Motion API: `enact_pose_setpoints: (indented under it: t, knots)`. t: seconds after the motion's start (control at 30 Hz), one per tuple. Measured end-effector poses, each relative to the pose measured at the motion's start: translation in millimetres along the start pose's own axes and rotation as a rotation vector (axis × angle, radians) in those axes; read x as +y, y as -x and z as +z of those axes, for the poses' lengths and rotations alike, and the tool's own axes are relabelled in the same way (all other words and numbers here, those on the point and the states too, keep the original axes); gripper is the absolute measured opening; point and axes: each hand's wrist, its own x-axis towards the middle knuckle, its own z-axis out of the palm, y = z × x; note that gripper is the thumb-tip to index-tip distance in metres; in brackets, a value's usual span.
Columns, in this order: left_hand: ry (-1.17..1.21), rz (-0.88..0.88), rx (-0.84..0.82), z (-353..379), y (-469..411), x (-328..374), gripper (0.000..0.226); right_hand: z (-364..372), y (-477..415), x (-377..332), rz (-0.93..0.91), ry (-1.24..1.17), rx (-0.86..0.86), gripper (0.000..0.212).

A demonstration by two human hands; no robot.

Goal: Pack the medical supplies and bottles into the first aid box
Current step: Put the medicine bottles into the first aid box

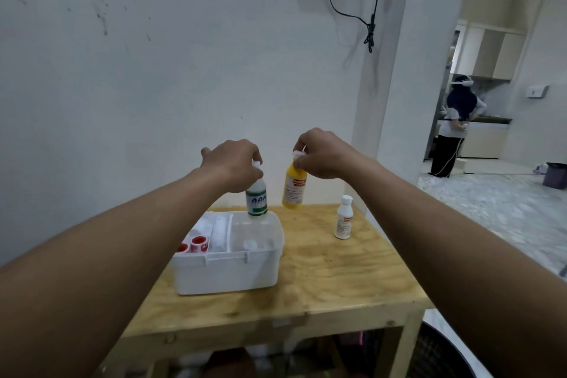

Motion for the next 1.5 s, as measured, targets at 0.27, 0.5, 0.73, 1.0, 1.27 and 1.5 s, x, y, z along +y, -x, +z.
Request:
enact_pose_setpoints:
  t: [0.27,0.5,0.73,1.0,1.27,1.5]
  knots:
    - [0.034,-0.067,-0.053,31.1,6.0,-24.7,0.028,22.2,-6.3,-18.5,-0.040,-0.031,-0.049,0.030]
    - [0.005,-0.076,-0.105,50.6,3.6,-32.3,0.029,41.9,-12.2,-22.9,-0.056,-0.035,-0.084,0.031]
    - [-0.037,-0.065,-0.136,63.0,1.6,-37.5,0.031,55.2,-15.4,-23.9,-0.067,-0.041,-0.118,0.028]
    - [-0.119,-0.046,-0.147,66.6,1.0,-37.1,0.033,84.8,-17.9,-22.1,-0.062,-0.043,-0.201,0.029]
    - [-0.153,-0.048,-0.149,78.7,1.5,-42.0,0.030,111.1,-18.9,-20.4,-0.079,0.032,-0.262,0.032]
    - [-0.173,-0.044,-0.156,81.4,-1.5,-41.3,0.035,122.0,-18.7,-17.1,-0.097,0.114,-0.286,0.033]
